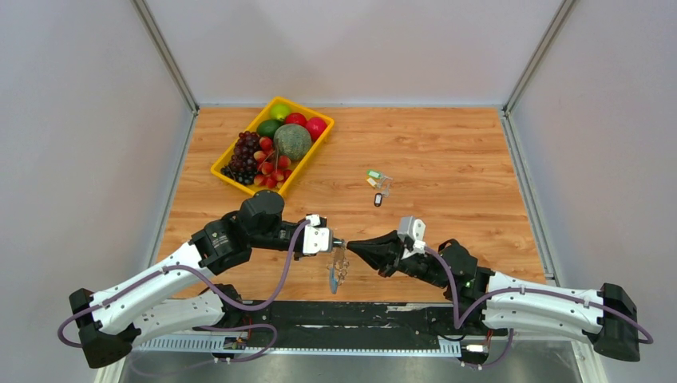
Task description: Remove the keys from the keyring
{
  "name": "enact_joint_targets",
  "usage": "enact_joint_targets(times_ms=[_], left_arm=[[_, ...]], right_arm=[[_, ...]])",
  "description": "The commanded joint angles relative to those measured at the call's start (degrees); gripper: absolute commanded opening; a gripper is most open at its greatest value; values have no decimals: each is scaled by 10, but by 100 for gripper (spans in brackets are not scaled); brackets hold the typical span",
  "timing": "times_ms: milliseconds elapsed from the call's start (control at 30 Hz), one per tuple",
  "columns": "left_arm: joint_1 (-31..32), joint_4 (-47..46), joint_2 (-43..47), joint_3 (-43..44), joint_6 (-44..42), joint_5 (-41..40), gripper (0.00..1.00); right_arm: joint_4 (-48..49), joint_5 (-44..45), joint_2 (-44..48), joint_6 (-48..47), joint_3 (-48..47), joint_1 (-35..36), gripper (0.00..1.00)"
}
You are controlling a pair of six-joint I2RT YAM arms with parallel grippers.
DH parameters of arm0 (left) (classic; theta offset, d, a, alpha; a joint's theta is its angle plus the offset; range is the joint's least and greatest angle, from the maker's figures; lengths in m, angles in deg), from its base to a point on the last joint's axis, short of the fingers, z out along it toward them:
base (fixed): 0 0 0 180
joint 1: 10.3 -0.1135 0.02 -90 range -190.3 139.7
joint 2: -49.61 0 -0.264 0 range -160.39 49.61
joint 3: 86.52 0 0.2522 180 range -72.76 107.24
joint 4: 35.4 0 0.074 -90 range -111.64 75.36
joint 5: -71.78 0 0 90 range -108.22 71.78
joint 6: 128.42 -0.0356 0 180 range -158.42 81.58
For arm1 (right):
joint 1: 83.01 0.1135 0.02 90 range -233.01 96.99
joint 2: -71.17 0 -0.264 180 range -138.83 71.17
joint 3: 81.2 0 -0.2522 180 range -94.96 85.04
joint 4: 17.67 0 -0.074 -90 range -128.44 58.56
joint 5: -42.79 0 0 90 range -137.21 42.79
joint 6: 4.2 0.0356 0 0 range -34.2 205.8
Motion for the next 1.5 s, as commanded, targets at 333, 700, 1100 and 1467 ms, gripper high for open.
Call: enact_joint_targets(times_ms=[333,700,1100,1467], left_arm=[[1,-22,6,8,4,13,0],[1,-23,5,7,3,15,0],[0,-23,4,6,2,18,0],[1,-22,4,5,2,16,0]], right_arm=[[7,-24,-35,2,-30,2,15],[10,-32,-47,-4,-40,2,20],[21,-37,-47,1,-39,2,22],[25,-44,-37,7,-37,2,0]])
